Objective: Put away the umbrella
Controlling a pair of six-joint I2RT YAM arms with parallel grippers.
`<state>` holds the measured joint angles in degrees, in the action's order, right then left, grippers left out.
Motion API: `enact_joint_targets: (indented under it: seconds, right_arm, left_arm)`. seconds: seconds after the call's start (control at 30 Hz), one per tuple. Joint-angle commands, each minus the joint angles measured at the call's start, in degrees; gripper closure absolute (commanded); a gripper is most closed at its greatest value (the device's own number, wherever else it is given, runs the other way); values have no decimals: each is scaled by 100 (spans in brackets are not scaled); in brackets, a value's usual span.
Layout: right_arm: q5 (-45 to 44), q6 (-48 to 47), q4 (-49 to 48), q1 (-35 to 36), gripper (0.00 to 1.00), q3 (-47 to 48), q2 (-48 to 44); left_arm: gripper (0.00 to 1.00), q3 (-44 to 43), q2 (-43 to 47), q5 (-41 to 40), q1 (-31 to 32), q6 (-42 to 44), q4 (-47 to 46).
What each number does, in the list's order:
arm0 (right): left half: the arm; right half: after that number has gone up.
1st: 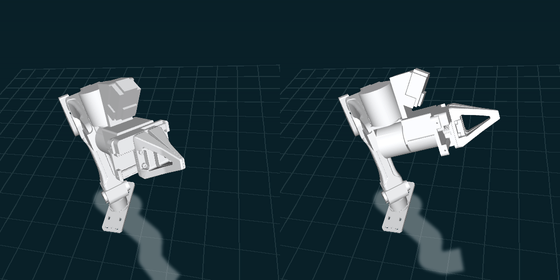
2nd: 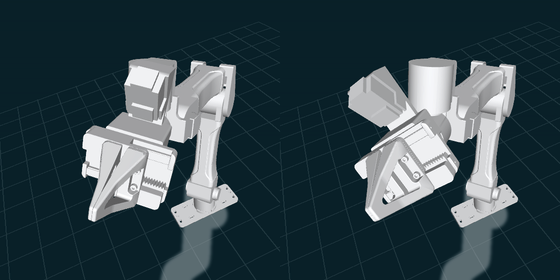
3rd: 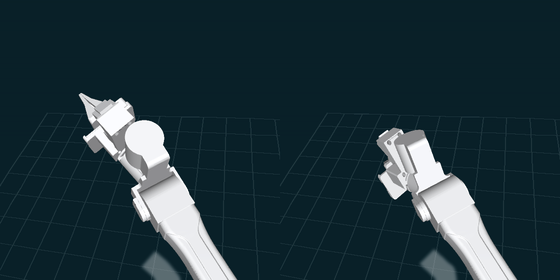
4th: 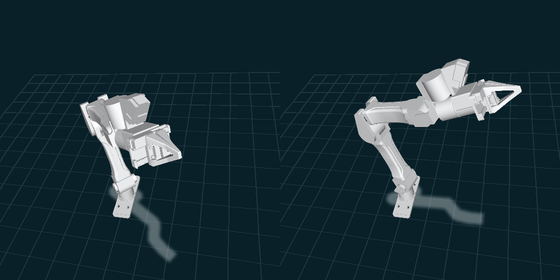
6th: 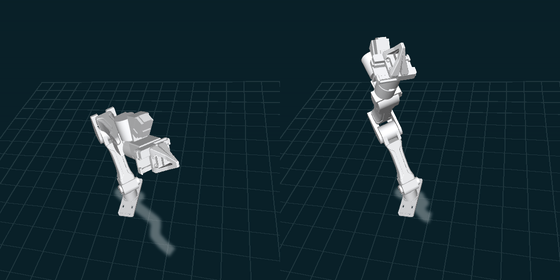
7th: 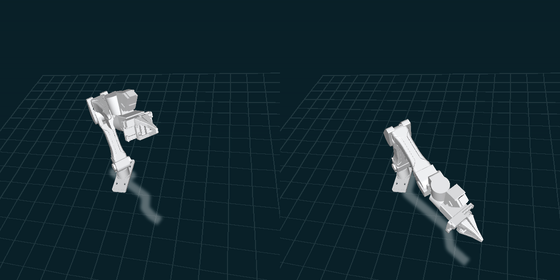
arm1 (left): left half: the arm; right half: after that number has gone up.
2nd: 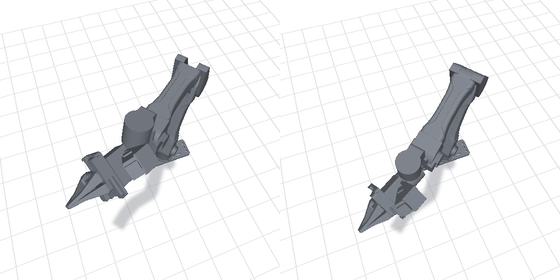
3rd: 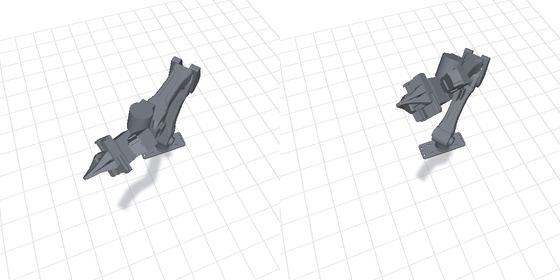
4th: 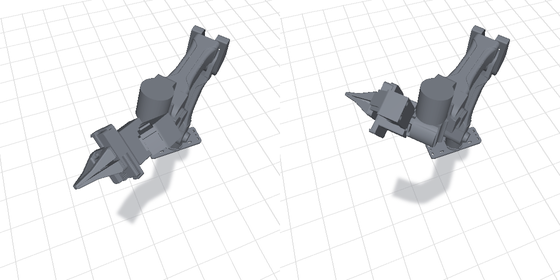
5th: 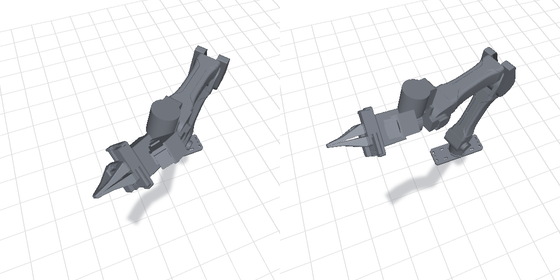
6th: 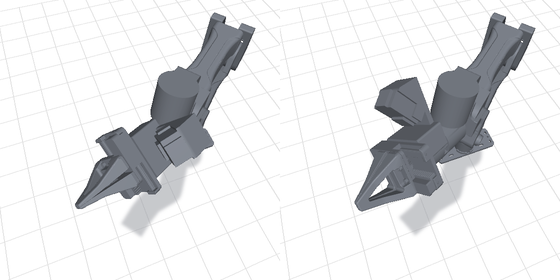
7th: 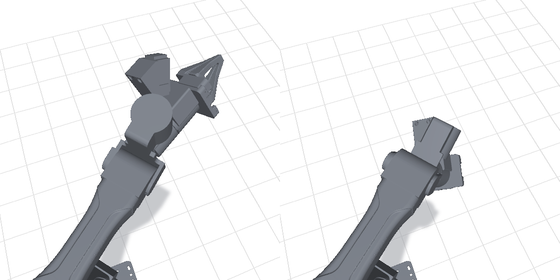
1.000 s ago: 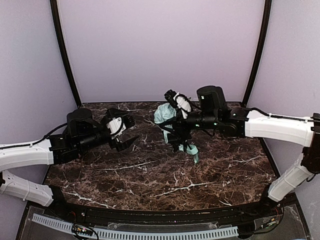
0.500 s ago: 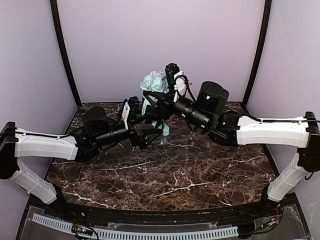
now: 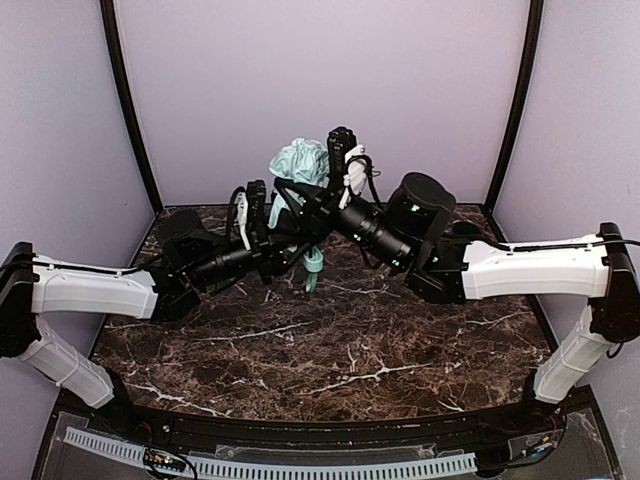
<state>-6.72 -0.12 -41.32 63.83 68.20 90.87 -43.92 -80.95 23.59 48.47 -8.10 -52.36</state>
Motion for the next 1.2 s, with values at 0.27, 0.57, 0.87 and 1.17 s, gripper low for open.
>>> enact_joint_targets:
  seconds: [0.27, 0.57, 0.87, 1.17]
  right_arm:
    - [105, 25, -298, 44, 51, -139, -76]
    - [403, -410, 1288, -1, 1, 137, -663]
    - [2391, -110, 3699, -537, 1, 571, -1587]
    - [2895, 132, 3872, -438, 1, 1413, -876]
  left_arm:
    - [100, 373, 511, -21, 40, 231, -761]
    - [100, 625, 694, -192, 40, 1008, -834]
    - [100, 633, 720, 90, 40, 1251, -587]
    - [100, 595, 638, 232, 40, 1188, -452]
